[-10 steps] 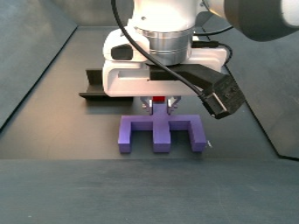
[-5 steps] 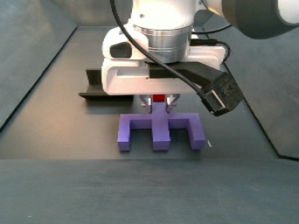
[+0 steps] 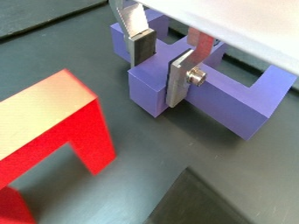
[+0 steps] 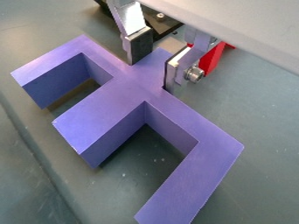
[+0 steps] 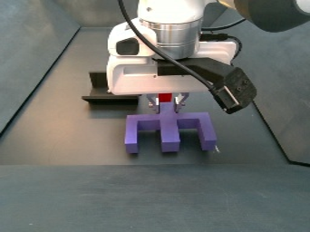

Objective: Pick up the purple object. Move up. Place the purple object on the fixture. Regrasp the purple object. Move to above the board. Insert the purple object.
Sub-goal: Pick up the purple object, then move up, then place the purple object on the fixture.

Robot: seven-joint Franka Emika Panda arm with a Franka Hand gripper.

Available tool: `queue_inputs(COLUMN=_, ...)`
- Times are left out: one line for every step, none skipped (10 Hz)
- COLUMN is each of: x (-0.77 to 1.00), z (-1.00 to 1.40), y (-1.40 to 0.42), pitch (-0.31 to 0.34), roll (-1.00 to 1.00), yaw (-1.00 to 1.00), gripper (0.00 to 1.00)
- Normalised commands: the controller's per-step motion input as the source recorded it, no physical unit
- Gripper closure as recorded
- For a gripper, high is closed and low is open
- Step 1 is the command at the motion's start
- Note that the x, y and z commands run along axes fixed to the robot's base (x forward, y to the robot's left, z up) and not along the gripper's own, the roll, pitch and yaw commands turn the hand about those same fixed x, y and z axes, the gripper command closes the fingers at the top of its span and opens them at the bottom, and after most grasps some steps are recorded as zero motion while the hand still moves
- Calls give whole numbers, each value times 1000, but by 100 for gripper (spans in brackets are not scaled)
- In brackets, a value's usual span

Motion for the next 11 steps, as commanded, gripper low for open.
queue_inputs(x=0, z=0, y=0, pitch=0, roll=0, yaw=0, gripper=100)
queue_inputs(x=0, z=833, y=0, pitch=0, roll=0, yaw=0, gripper=100)
queue_inputs(x=-55, z=818, y=-15, pitch=48, roll=-15, yaw=41, gripper=100)
queue_inputs(x=-93, z=622, y=-24, pitch=71, roll=-20, yaw=44, gripper=100)
queue_inputs(x=-25, z=229, y=-5, pitch=19, roll=-1, yaw=25, gripper=100)
queue_inputs(x=0, z=0, y=0, pitch=0, roll=-46, yaw=0, gripper=100)
queue_inputs(x=0, z=0, y=0, pitch=0, roll=-80, yaw=0, gripper=100)
queue_inputs(x=0, z=0, y=0, pitch=0, roll=-69, yaw=0, gripper=100)
queue_inputs(x=0, z=0, y=0, pitch=0, roll=-66, yaw=0, gripper=100)
queue_inputs(x=0, z=0, y=0, pitch=-6, roll=-71, yaw=0, gripper=100)
queue_inputs(x=0, z=0, y=0, pitch=-9, roll=-74, yaw=0, gripper=100)
